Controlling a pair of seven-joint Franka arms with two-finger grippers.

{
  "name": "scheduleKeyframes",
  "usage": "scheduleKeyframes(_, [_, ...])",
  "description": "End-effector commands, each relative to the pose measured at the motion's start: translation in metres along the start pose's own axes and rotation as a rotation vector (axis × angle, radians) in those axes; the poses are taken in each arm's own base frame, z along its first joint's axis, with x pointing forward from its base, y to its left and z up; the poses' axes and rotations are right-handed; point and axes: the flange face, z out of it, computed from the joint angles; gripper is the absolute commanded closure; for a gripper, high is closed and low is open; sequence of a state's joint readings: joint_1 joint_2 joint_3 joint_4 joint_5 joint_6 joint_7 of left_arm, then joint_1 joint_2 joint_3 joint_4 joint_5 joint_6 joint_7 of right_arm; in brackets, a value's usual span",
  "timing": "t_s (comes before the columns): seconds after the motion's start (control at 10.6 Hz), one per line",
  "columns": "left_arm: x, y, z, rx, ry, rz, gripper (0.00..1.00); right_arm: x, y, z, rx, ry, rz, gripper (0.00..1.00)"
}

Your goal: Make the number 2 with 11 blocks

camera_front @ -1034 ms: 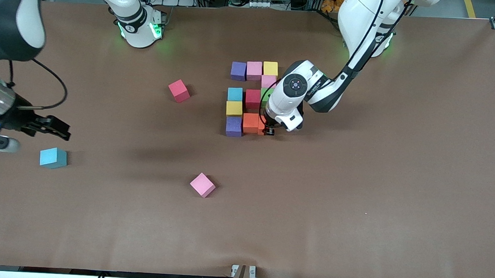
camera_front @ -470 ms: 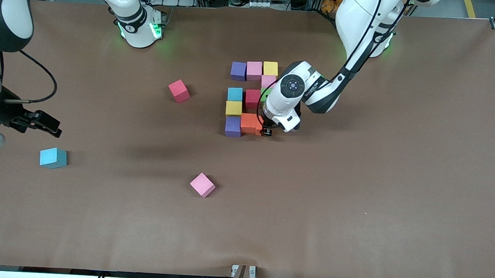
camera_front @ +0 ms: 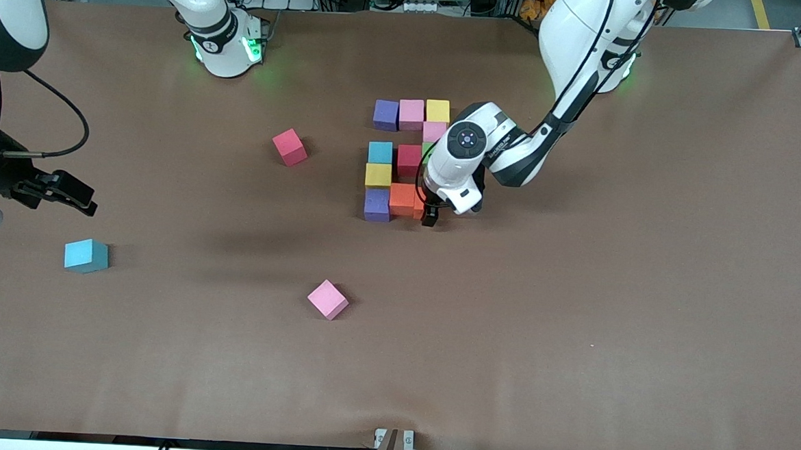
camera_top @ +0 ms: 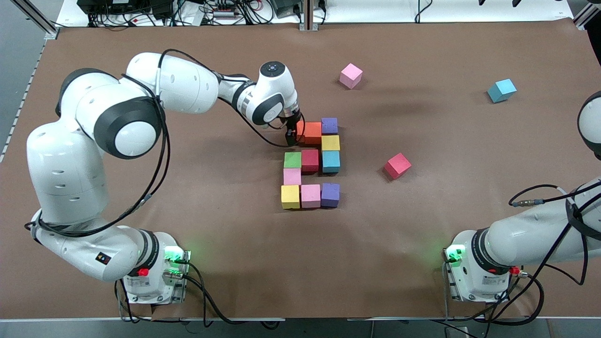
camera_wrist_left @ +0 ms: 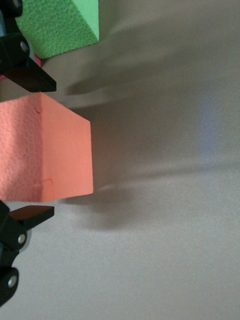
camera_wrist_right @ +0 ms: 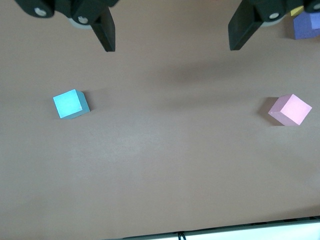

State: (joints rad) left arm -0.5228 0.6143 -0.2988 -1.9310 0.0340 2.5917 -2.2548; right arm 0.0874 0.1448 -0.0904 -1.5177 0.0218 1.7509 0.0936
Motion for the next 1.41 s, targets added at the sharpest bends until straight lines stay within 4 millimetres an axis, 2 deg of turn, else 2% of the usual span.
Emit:
scheduleKeyframes(0.0, [-0.011,-0.005,-0.019,-0.001,0.033,0.033,0.0,-0.019,0.011,-0.018,0.008,-0.011,0.026,0.0])
scheduleKeyframes(0.19, [-0.017,-0.013,-0.025,0.009,0.062,0.082,0.0,-0.025,0.035,-0.025,-0.001,-0.051,0.061,0.0])
scheduleKeyframes(0.38, [-0.015,-0.014,-0.031,0.023,0.083,0.091,0.0,-0.031,0.05,-0.036,-0.011,-0.04,0.092,0.0])
scheduleKeyframes(0.56, [-0.013,-0.01,-0.042,0.011,0.081,0.094,0.0,-0.036,0.055,-0.046,-0.013,-0.023,0.115,0.0])
scheduleKeyframes(1.03, [-0.014,-0.003,-0.067,-0.006,0.086,0.101,0.0,-0.035,0.069,-0.05,-0.014,-0.014,0.138,0.0])
scheduleKeyframes(1.32, [-0.004,0.009,-0.11,-0.045,0.082,0.157,0.0,-0.034,0.067,-0.054,-0.013,-0.007,0.141,0.0])
